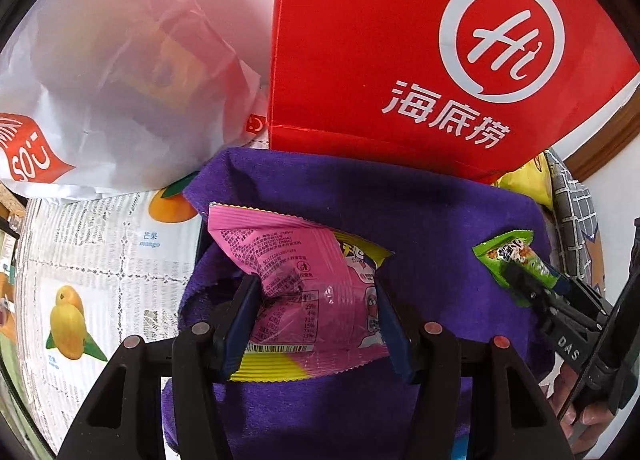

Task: Organize snacks
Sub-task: 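Carry the pink bag and green packet onto the purple towel with both tools, then open both tools to drop the packets on the towel and withdraw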

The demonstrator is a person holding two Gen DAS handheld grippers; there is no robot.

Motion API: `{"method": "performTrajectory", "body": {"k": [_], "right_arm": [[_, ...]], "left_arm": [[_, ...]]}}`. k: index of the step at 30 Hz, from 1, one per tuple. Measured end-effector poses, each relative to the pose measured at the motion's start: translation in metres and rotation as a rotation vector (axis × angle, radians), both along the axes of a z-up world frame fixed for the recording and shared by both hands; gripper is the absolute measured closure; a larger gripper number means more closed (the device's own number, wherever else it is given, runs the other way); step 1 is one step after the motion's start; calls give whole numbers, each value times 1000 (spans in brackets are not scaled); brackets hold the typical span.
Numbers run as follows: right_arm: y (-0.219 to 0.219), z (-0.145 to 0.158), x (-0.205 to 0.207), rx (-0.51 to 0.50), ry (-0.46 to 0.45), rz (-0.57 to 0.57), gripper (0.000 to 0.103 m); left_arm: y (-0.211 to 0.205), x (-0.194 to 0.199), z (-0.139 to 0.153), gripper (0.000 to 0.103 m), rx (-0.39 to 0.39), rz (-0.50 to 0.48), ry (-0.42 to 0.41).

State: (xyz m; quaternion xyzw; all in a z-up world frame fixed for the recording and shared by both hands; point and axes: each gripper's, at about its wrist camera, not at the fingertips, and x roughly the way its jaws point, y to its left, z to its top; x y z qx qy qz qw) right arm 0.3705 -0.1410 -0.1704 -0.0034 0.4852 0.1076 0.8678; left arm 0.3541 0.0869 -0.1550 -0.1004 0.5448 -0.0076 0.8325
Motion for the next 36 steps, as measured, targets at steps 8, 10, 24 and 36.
{"method": "performTrajectory", "body": {"k": [8, 10, 24, 36], "right_arm": [[7, 31, -18, -57, -137, 25, 34], [8, 38, -23, -73, -155, 21, 30], [-23, 93, -117, -32, -283, -42, 17], [-91, 101, -200, -63, -334, -198, 17]], "left_arm": [[-12, -2, 9, 34, -6, -35, -39], [-12, -7, 19, 29, 2, -35, -68], [-36, -63, 101, 28, 43, -127, -300], [-36, -137, 112, 30, 25, -76, -290]]}}
